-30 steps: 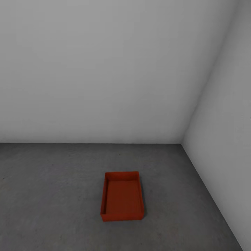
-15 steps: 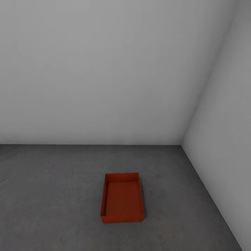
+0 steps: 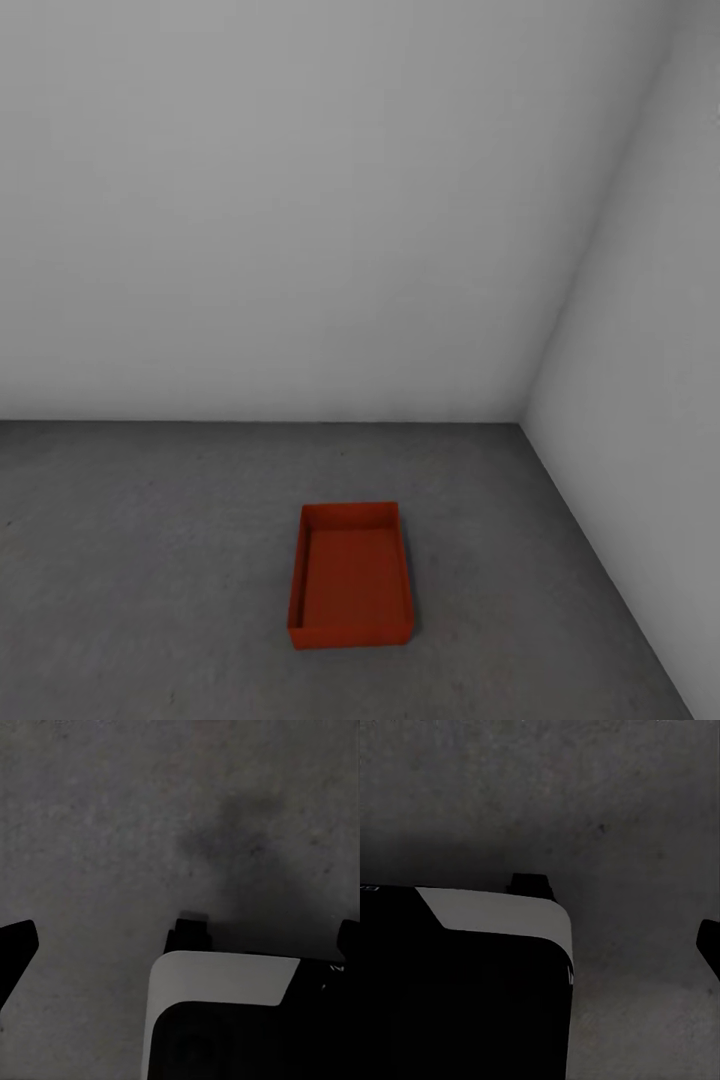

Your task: Move the two storage containers from the living room to the garage. In the garage, place one container on the floor and stack the other container on top of it (either order is fine).

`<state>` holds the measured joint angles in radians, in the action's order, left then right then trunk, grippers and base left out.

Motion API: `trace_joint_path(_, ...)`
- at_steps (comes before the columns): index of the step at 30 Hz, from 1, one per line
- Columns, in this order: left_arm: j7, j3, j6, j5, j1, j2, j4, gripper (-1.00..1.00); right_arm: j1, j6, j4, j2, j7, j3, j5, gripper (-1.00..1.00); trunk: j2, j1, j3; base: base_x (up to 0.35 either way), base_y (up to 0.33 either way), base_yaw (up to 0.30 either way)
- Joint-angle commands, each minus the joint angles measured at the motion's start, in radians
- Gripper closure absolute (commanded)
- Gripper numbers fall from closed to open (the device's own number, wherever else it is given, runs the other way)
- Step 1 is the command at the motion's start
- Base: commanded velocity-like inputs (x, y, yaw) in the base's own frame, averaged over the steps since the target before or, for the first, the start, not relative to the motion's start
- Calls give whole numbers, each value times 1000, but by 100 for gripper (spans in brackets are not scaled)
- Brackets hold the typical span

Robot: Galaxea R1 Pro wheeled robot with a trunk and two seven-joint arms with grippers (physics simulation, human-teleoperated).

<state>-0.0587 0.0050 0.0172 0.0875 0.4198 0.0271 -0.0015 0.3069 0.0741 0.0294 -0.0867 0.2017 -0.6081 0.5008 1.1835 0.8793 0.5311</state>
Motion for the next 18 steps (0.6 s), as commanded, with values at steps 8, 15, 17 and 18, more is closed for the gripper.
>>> trace_joint_path(8,53,1,1,9,-20,6,-1,-100,-6,8,3,1,-19,-7,11,-100,0,0,-12,0,0,0)
trace_joint_path(15,102,1,1,9,-24,24,-1,-100,-12,6,3,19,-117,-7,13,-100,0,0,-21,0,0,0)
trace_joint_path(17,104,1,1,10,-28,27,-1,-100,-13,7,4,21,-121,-7,13,-100,0,0,-24,0,0,0)
trace_joint_path(18,104,1,1,11,-32,29,-1,-100,-15,7,4,22,-122,-7,13,-100,0,0,-25,0,0,0)
